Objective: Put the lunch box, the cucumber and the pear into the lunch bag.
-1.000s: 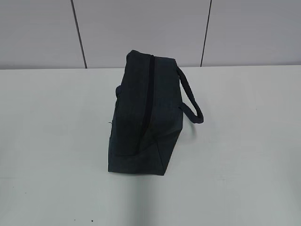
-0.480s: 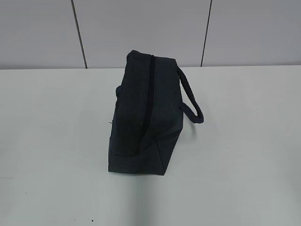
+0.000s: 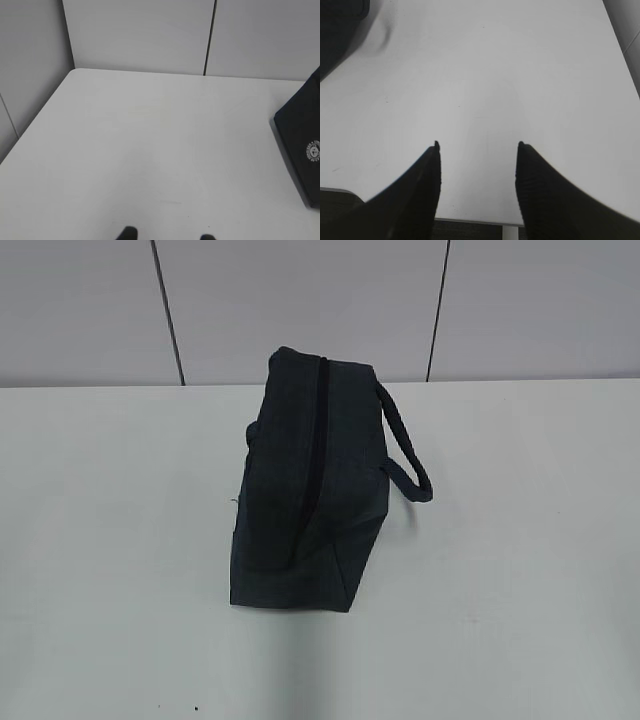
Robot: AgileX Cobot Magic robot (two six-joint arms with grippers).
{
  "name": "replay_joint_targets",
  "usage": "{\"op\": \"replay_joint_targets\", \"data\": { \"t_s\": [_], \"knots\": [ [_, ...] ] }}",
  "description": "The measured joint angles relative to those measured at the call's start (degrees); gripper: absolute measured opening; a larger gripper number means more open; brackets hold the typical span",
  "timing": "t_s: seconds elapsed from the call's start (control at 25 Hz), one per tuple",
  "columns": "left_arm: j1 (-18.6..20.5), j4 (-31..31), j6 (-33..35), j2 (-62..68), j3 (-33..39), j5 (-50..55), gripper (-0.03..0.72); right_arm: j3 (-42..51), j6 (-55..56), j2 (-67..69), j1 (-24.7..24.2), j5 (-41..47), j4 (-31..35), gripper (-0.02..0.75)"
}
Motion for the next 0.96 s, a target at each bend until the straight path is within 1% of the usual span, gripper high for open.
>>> {"op": "replay_joint_targets", "data": {
  "t_s": [0.96],
  "knots": [
    [0.0, 0.0, 0.0, 0.0, 0.0, 0.0, 0.242, 0.0, 0.08, 0.0, 0.0, -0.07, 0.0, 0.388]
  ]
}}
